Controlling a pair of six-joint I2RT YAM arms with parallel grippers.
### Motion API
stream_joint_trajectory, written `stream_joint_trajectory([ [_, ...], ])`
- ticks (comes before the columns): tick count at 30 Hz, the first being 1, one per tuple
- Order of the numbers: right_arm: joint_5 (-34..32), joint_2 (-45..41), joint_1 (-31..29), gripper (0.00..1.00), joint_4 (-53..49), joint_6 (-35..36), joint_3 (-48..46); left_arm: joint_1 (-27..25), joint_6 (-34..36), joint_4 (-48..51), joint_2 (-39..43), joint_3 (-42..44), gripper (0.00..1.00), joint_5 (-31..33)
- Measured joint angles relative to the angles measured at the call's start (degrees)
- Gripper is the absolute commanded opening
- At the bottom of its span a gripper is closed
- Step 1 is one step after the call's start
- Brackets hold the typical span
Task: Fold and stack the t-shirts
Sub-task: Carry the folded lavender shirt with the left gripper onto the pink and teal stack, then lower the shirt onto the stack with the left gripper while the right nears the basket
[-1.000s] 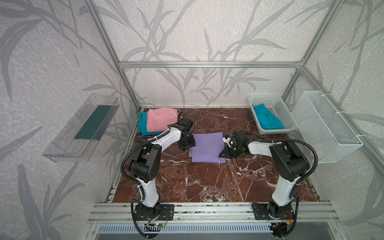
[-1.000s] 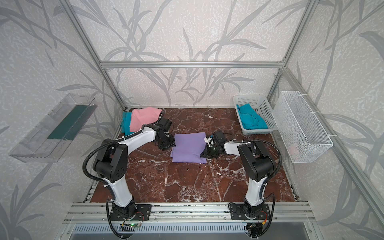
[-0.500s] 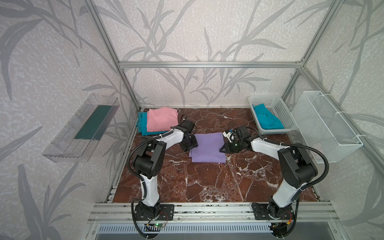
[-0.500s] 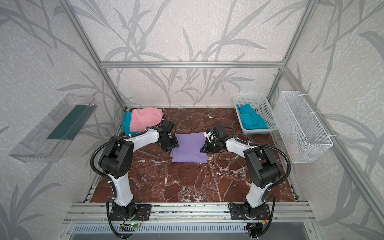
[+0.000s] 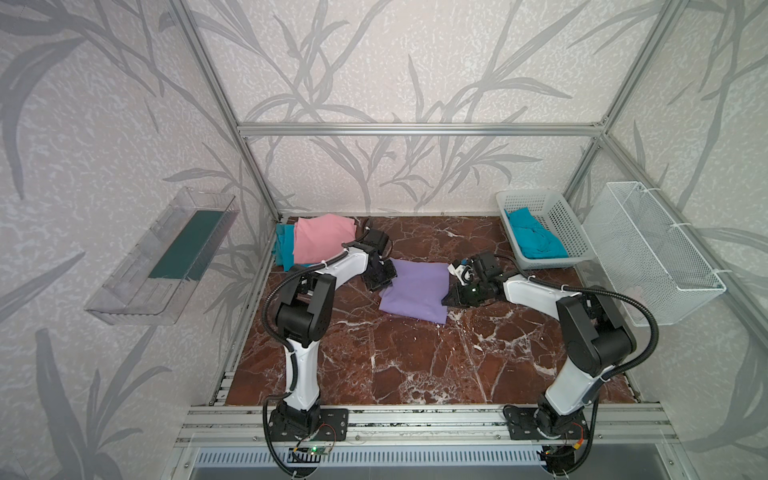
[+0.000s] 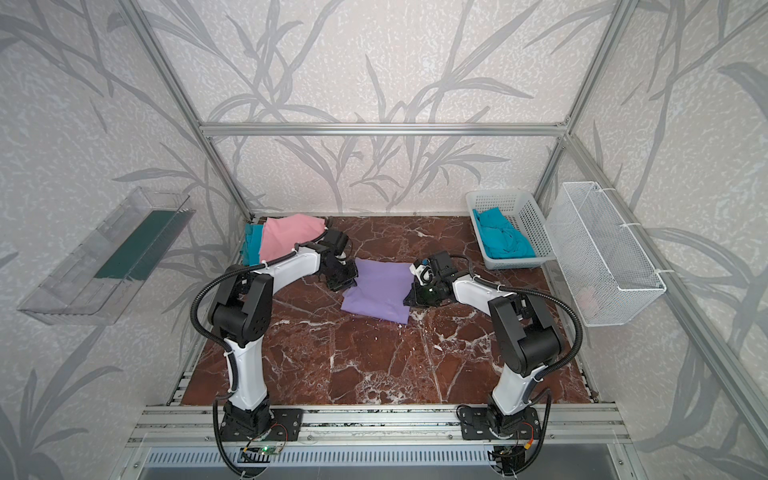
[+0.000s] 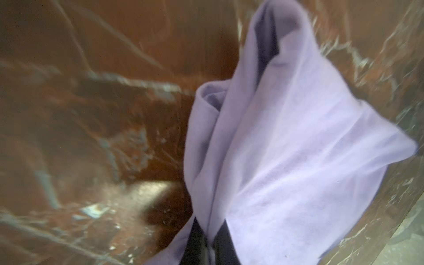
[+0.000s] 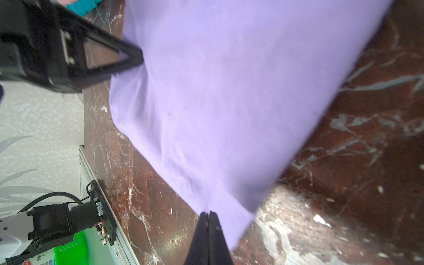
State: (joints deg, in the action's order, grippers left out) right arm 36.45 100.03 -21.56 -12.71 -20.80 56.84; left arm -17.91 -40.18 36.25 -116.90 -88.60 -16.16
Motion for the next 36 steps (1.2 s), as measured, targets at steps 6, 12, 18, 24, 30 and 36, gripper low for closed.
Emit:
stream_joint_trajectory([
  [6,-0.02,0.00,0.33,0.04,-0.02,0.11,0.00,4.68,5.16,6.29,-4.13,-16.94,0.00,3.39],
  [12,-0.44,0.02,0.59,0.03,-0.02,0.28,0.00,6.86,11.50,15.67,-13.11,-37.00,0.00,6.84],
  [18,-0.48,1.31,0.68,0.03,0.00,0.37,0.17,8.90,18.03,23.02,-20.41,-52.37,0.00,10.54],
  [24,-0.50,4.39,0.68,0.03,0.07,-0.15,0.63,12.24,22.58,27.43,-21.09,-57.70,0.00,13.81],
  [30,-0.35,6.86,0.68,0.03,1.75,-1.57,0.68,15.56,25.90,28.48,-20.22,-58.05,0.00,18.12],
  [36,-0.13,7.91,0.68,0.03,2.93,-2.64,0.68,17.73,27.80,29.38,-18.51,-58.53,0.00,19.34],
])
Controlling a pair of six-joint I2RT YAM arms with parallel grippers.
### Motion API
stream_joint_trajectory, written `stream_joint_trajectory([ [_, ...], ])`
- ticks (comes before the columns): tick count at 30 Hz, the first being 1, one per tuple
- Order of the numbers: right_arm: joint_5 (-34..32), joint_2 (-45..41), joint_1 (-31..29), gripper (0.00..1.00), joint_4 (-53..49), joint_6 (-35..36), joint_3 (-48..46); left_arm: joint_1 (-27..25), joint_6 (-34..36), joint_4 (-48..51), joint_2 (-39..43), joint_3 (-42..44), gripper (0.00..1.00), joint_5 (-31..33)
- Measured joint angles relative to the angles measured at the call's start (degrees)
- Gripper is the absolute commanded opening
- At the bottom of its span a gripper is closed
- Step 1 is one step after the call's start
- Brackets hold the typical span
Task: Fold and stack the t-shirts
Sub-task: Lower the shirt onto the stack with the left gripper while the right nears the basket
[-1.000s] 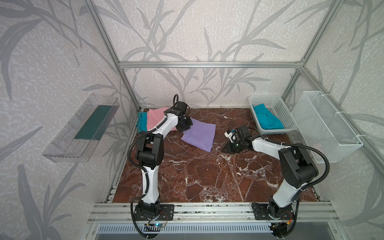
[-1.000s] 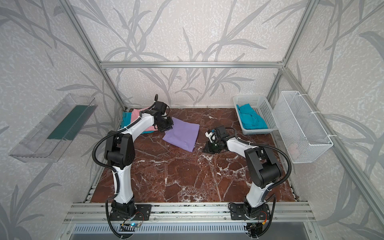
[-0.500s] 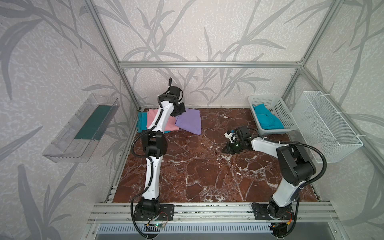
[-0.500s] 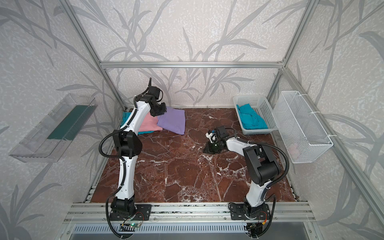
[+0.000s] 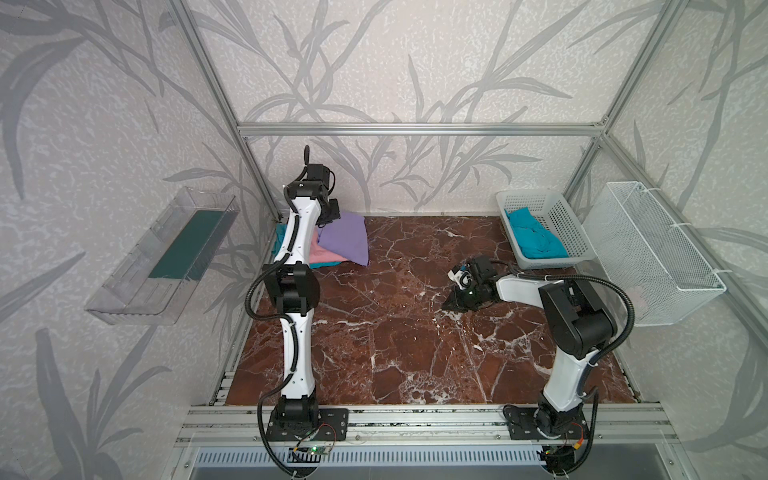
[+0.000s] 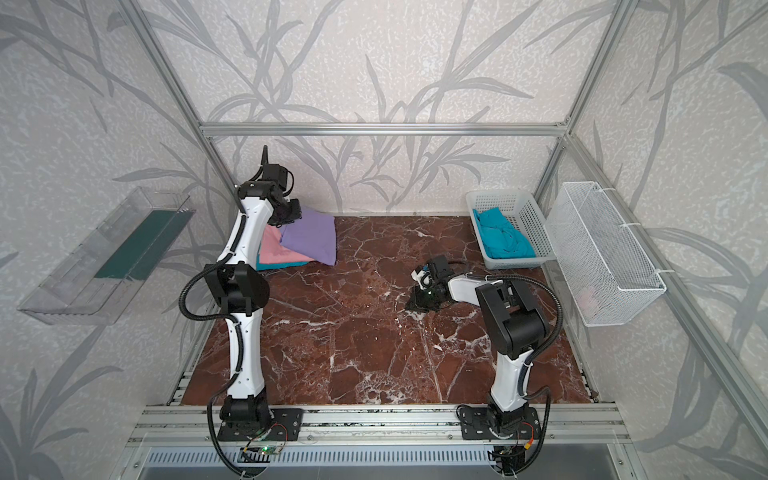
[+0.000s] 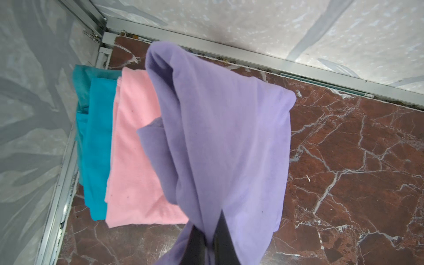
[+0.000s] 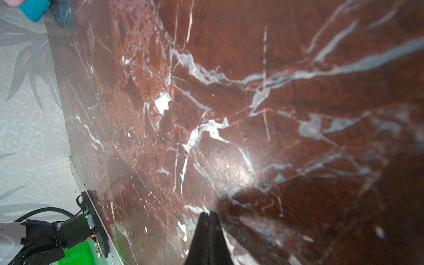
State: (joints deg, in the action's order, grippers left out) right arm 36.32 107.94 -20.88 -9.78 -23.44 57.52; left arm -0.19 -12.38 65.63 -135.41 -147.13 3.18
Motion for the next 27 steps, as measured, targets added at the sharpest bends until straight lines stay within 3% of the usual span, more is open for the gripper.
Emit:
stream_joint_trajectory([
  [12,0.17,0.00,0.00,0.03,0.74,-0.74,-0.02,3.26,1.25,0.42,1.51,-1.33,0.00,0.31],
  [13,0.17,0.00,0.00,0.03,0.79,-0.76,-0.02,3.74,1.25,0.42,1.51,-1.33,0.06,0.35],
  [15,0.20,0.00,0.00,0.03,0.87,-0.81,-0.02,4.46,1.27,0.42,1.49,-1.33,0.38,0.76],
  [17,0.20,0.02,0.00,0.03,0.96,-0.85,-0.02,5.05,0.96,0.35,1.51,-1.38,0.52,1.81],
  [27,0.20,0.02,0.00,0.03,0.98,-0.98,-0.02,5.27,-1.64,0.76,1.90,-0.66,0.54,2.12],
])
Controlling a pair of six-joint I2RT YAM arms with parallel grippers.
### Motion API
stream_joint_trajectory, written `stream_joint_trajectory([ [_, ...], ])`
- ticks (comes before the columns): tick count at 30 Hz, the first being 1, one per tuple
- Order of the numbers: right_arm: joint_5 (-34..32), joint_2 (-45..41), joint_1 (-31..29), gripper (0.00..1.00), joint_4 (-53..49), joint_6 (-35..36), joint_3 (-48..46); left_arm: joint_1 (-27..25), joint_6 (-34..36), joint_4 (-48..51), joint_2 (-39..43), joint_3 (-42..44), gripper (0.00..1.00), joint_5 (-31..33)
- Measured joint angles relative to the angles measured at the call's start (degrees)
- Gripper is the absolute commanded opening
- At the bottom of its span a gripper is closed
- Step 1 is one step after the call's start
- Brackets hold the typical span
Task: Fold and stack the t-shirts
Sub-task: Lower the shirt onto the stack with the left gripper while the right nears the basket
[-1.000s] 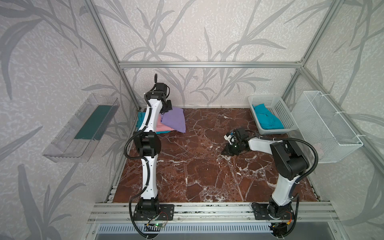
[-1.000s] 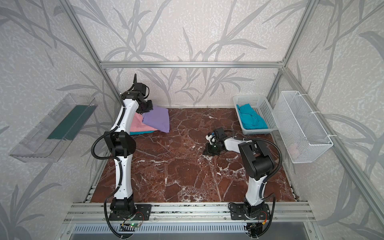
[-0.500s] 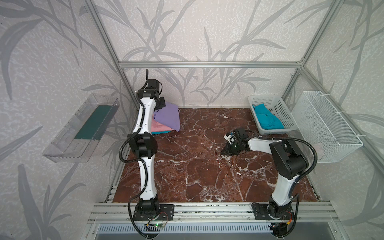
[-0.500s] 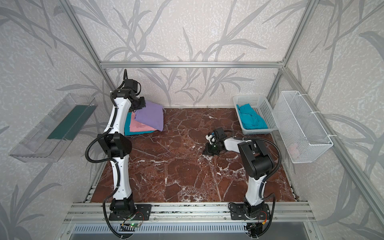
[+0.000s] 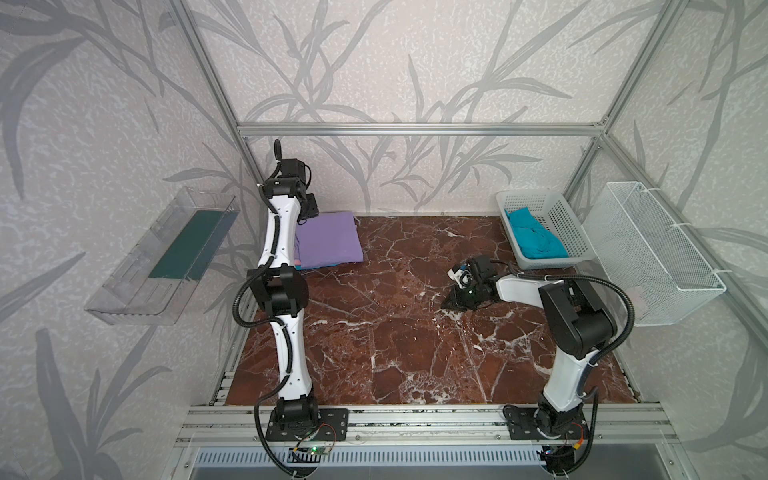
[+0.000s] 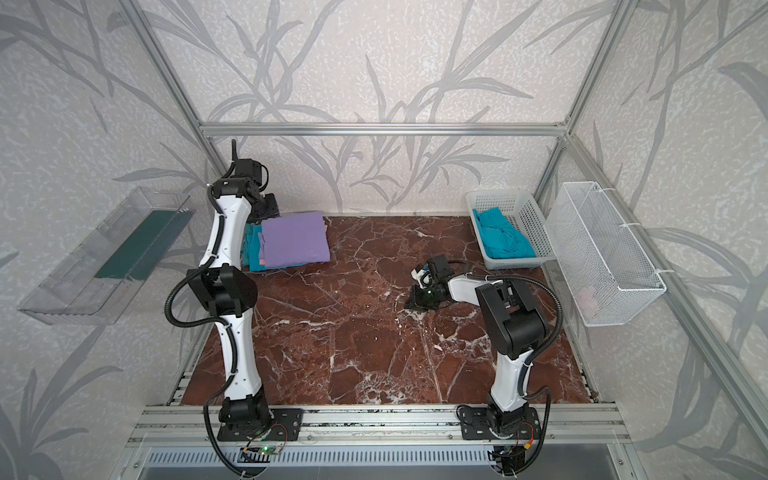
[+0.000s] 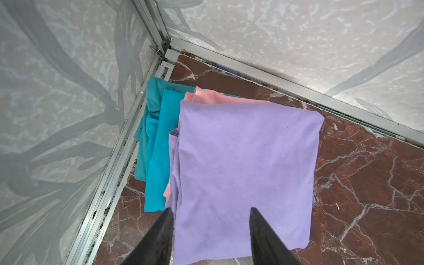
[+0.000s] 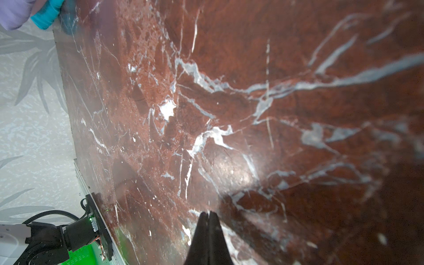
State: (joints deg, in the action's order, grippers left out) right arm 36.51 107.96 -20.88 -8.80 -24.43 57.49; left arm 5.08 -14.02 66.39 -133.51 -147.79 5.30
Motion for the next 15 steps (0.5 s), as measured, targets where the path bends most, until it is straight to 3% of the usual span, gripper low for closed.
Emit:
stream_joint_trajectory([
  [11,-1.99,-6.29,0.04,0.03,-4.22,2.51,1.49,-8.87,-1.46,1.42,4.61,5.70,0.49,-0.44],
  [15,-5.99,-9.51,1.09,0.08,-8.31,4.33,6.21,-13.62,-2.86,-0.72,11.76,17.92,0.49,-0.15],
])
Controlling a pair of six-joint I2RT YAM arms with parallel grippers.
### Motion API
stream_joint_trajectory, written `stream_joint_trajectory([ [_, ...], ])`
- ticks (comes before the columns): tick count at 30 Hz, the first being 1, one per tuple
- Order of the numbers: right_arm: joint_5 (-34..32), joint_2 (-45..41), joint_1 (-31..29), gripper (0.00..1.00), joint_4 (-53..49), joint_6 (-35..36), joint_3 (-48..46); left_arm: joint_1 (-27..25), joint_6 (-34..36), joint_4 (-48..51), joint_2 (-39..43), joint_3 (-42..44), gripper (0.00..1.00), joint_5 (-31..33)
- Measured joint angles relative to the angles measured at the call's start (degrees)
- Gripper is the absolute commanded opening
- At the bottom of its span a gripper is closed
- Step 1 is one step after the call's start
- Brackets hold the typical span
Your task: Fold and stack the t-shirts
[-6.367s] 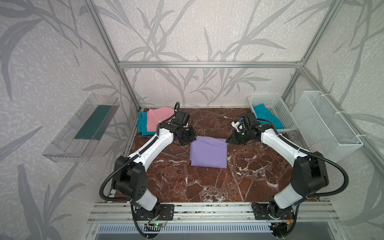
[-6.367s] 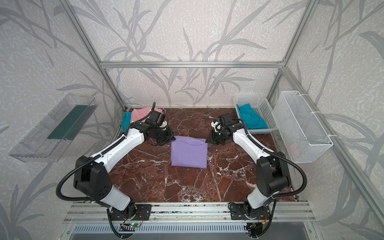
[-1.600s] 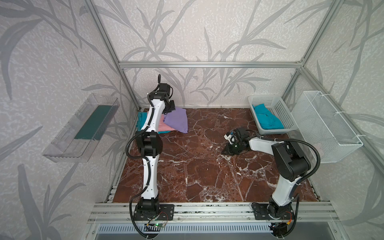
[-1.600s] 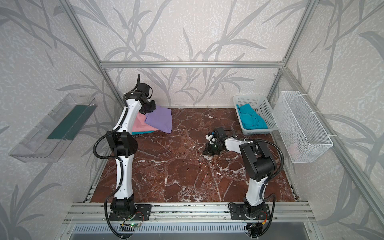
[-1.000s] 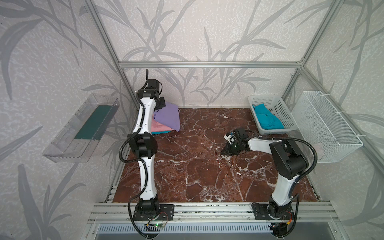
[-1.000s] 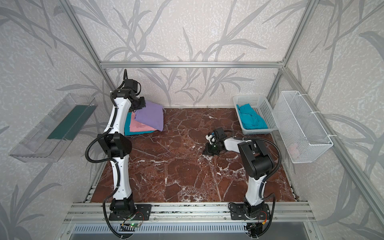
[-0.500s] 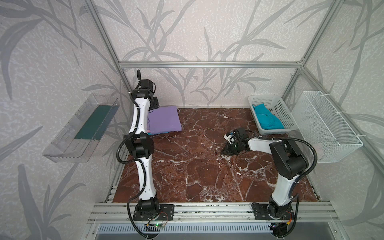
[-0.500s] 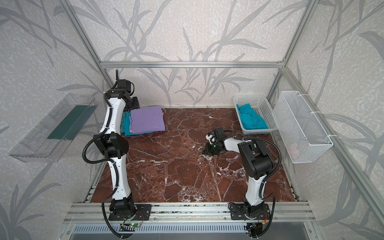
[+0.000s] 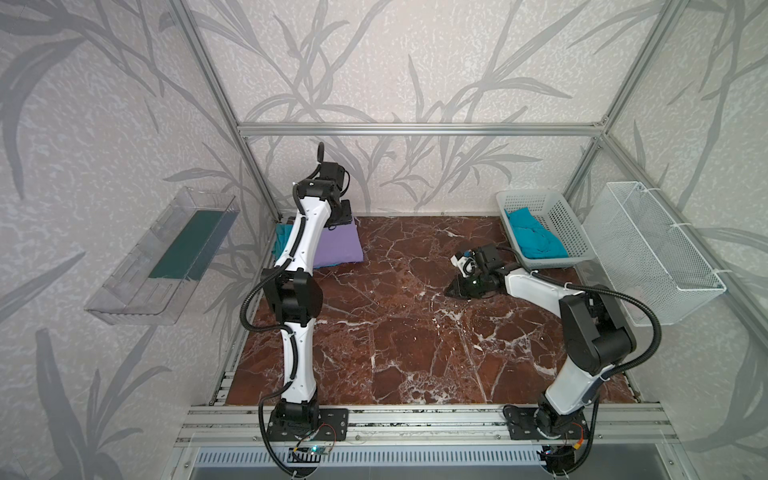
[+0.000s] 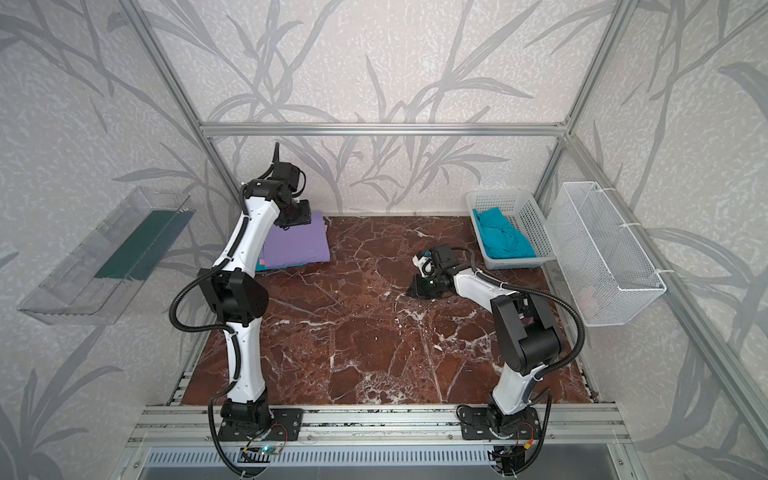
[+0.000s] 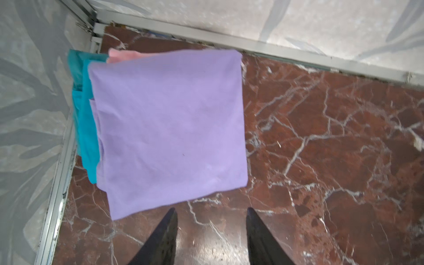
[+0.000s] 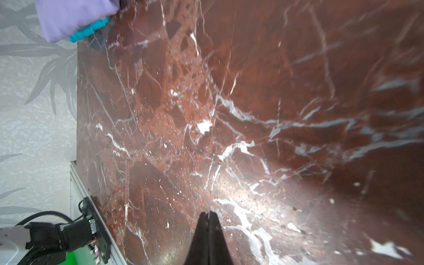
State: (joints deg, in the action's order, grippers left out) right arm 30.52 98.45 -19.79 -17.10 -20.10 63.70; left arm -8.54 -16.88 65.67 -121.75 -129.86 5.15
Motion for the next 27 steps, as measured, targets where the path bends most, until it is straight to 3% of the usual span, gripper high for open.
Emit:
stream_joint_trajectory([
  [5,-5.57,-5.31,7.02,0.22,-1.84,-0.52,3.17,-4.81,-2.93,-8.50,16.00,25.73,0.48,-0.76],
  [9,-12.87,-6.34,14.38,0.33,-3.56,-1.20,5.14,-5.29,-7.10,-16.70,29.38,45.03,0.48,-3.52],
  [12,-19.45,-6.29,15.85,0.42,-5.46,0.07,6.78,-5.38,-9.94,-21.53,35.98,56.11,0.47,-5.38],
  [16,-25.62,-5.18,16.26,0.46,-7.17,1.88,11.08,-6.19,-12.63,-25.79,38.99,65.48,0.45,-8.11],
  [21,-28.13,-3.06,17.40,0.52,-7.13,3.21,13.97,-6.86,-15.06,-29.86,39.43,71.54,0.46,-11.10],
  [22,-28.11,-2.89,17.55,0.59,-7.15,3.45,13.90,-6.93,-15.28,-30.51,39.67,71.91,0.48,-11.28],
  [23,-27.76,-2.80,17.73,1.00,-6.56,3.61,13.49,-6.97,-15.50,-31.21,40.17,72.24,0.50,-11.26],
  [25,-26.64,-2.82,17.77,0.99,-4.98,4.55,12.24,-7.08,-15.72,-33.03,42.40,72.85,0.60,-10.80],
  [26,-26.10,-2.82,17.64,0.99,-3.80,5.33,11.41,-7.13,-15.47,-33.83,44.28,73.16,0.98,-10.03],
  [27,-25.62,-2.89,17.55,0.99,-2.51,6.14,10.38,-7.17,-14.73,-34.88,46.69,73.48,0.99,-8.68],
])
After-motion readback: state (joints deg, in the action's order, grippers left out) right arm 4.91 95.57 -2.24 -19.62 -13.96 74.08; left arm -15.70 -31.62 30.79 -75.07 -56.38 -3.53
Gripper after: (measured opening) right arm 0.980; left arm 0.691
